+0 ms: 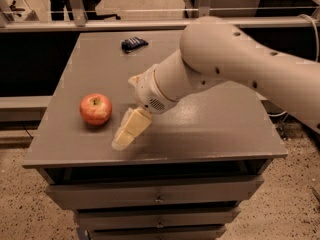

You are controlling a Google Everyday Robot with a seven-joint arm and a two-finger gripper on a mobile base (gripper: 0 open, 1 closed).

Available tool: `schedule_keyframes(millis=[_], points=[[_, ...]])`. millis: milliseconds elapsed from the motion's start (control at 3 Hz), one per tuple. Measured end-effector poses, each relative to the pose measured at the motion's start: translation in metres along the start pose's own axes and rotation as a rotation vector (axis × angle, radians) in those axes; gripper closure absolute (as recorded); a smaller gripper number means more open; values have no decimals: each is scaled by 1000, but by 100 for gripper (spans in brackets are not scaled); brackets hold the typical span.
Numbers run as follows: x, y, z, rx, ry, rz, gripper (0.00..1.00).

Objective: Move apple near rxbar chocolate

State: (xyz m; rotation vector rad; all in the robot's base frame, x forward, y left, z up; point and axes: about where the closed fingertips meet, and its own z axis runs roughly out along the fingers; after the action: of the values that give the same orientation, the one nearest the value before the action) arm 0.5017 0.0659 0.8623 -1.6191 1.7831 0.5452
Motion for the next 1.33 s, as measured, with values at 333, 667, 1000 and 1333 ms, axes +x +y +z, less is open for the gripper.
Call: schedule_keyframes(millis=[333, 667, 1000, 1333], points=[[-21, -5, 35, -18, -89, 7, 0], [-33, -12, 61, -18, -152, 25, 0], [-40, -19, 77, -13, -193, 47, 0], [-44, -24, 83, -5, -211, 87, 18]])
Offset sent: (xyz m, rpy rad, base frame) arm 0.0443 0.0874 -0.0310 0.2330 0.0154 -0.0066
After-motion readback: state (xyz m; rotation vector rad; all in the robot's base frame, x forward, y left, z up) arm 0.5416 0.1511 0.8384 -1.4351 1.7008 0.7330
